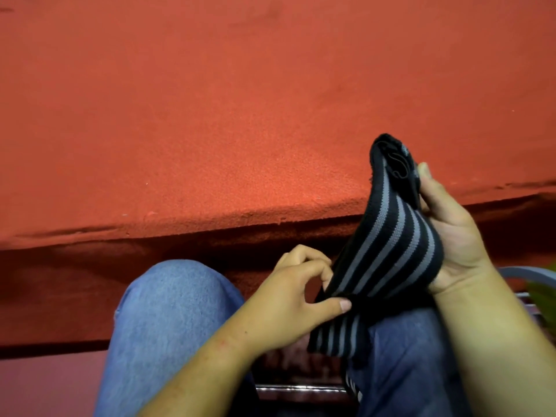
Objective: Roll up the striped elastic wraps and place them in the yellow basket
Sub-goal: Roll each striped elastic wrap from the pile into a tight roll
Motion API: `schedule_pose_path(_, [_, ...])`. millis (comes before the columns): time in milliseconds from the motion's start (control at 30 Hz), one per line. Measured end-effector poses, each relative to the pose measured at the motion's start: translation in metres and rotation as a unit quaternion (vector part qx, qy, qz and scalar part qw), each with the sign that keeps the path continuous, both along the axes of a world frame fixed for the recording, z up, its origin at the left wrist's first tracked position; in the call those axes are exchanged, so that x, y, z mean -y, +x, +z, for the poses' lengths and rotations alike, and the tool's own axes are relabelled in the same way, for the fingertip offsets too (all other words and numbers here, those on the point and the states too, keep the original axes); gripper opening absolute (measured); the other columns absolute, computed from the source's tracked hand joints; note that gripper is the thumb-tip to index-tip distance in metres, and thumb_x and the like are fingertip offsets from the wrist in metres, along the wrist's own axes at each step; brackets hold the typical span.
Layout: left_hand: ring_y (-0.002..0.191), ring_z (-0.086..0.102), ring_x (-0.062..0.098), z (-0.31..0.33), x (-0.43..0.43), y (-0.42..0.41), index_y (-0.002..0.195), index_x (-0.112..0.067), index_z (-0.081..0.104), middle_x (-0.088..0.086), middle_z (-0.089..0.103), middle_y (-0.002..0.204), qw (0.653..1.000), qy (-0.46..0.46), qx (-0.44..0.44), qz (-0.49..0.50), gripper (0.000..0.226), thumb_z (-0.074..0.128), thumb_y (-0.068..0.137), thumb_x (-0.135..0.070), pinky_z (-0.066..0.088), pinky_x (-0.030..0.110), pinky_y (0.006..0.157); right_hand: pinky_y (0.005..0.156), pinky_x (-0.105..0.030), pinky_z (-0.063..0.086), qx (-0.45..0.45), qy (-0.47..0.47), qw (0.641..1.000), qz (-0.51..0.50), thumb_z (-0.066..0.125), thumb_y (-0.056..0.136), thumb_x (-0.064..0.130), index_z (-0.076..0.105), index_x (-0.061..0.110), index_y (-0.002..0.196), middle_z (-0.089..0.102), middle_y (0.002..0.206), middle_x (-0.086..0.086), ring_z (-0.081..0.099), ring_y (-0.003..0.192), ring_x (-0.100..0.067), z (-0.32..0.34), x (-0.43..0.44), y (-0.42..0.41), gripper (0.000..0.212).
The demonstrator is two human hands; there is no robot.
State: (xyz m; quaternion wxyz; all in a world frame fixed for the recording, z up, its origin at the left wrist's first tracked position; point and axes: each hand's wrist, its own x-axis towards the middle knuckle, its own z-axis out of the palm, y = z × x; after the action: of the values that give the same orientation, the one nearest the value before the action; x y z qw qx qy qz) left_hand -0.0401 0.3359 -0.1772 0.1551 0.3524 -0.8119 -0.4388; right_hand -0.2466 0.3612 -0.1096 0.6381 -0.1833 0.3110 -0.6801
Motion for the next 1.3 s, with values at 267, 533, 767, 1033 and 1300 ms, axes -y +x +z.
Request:
schedule_pose_path(267, [0.103, 0.072, 0.028, -0.002, -0.001, 0.000, 0.113, -0.017, 0.061, 0.002, 0.076, 0.107, 0.993, 0.115, 0.004, 0.018, 0.051, 0.079, 0.079, -0.050, 0.056, 0.052, 0.093, 0.068, -0.027, 0.063, -0.013, 0.022, 1.000, 0.016, 0.048, 0.093, 0.042, 0.084, 0.019, 0.082, 0.079, 0.082, 0.002, 0.077, 0.075, -0.010, 0.000, 0.002, 0.005, 0.044])
schedule_pose_path(533, [0.124, 0.065, 0.007, 0.009, 0.006, 0.007, 0.149, -0.040, 0.038, -0.011, 0.069, 0.133, 0.977, 0.207, -0.042, -0.038, 0.069, 0.076, 0.092, -0.040, 0.049, 0.042, 0.112, 0.067, -0.027, 0.061, -0.125, 0.001, 0.992, -0.028, 0.053, 0.096, 0.038, 0.071, 0.012, 0.112, 0.077, 0.088, -0.003, 0.075, 0.076, -0.014, -0.008, 0.005, 0.008, 0.035])
schedule_pose_path(767, [0.107, 0.073, 0.018, 0.073, 0.043, 0.017, 0.157, -0.036, 0.032, -0.004, 0.070, 0.127, 0.964, 0.203, -0.169, 0.011, 0.091, 0.058, 0.081, -0.080, 0.061, 0.035, 0.084, 0.079, -0.031, 0.062, -0.210, 0.011, 0.978, -0.005, 0.058, 0.093, 0.030, 0.069, 0.009, 0.117, 0.079, 0.108, -0.014, 0.077, 0.096, -0.024, -0.015, 0.008, 0.026, 0.035])
schedule_pose_path(1033, [0.103, 0.075, 0.015, 0.050, 0.036, 0.010, 0.126, -0.020, 0.062, 0.000, 0.078, 0.110, 0.959, 0.158, -0.223, 0.073, 0.039, 0.068, 0.094, -0.041, 0.058, 0.027, 0.084, 0.093, -0.047, 0.061, -0.261, 0.021, 0.965, 0.019, 0.068, 0.088, 0.033, 0.075, 0.007, 0.111, 0.076, 0.111, -0.023, 0.074, 0.105, -0.039, -0.027, 0.012, 0.044, 0.035])
schedule_pose_path(1300, [0.103, 0.075, 0.036, 0.041, 0.039, 0.008, 0.122, -0.007, 0.064, 0.017, 0.078, 0.105, 0.936, 0.220, -0.259, 0.095, 0.024, 0.068, 0.099, -0.012, 0.061, 0.041, 0.089, 0.099, -0.052, 0.058, -0.309, 0.033, 0.951, -0.001, 0.070, 0.088, 0.035, 0.078, 0.009, 0.105, 0.078, 0.107, -0.020, 0.074, 0.107, -0.041, -0.031, 0.005, 0.047, 0.033])
